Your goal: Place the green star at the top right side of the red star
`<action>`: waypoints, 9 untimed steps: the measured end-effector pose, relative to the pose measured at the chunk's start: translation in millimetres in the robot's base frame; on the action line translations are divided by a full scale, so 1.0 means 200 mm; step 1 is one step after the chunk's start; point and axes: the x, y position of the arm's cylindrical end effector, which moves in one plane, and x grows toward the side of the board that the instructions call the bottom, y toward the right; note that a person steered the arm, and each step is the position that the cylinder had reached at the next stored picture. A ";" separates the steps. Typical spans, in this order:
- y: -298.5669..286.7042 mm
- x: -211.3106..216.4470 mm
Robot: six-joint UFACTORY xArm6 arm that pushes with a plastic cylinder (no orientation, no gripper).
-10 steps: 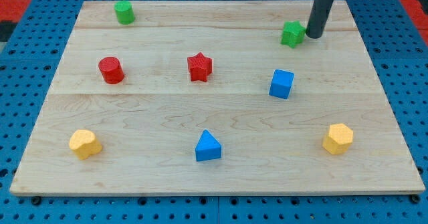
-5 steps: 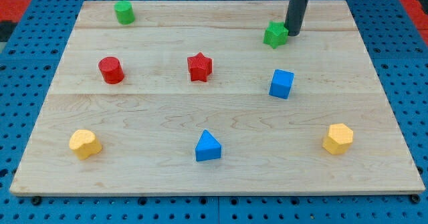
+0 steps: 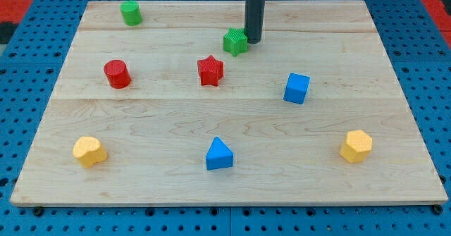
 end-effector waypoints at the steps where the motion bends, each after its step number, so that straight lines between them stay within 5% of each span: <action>1: -0.19 0.00; 5: -0.20 0.00; 7: -0.20 -0.33; 9: -0.40 -0.17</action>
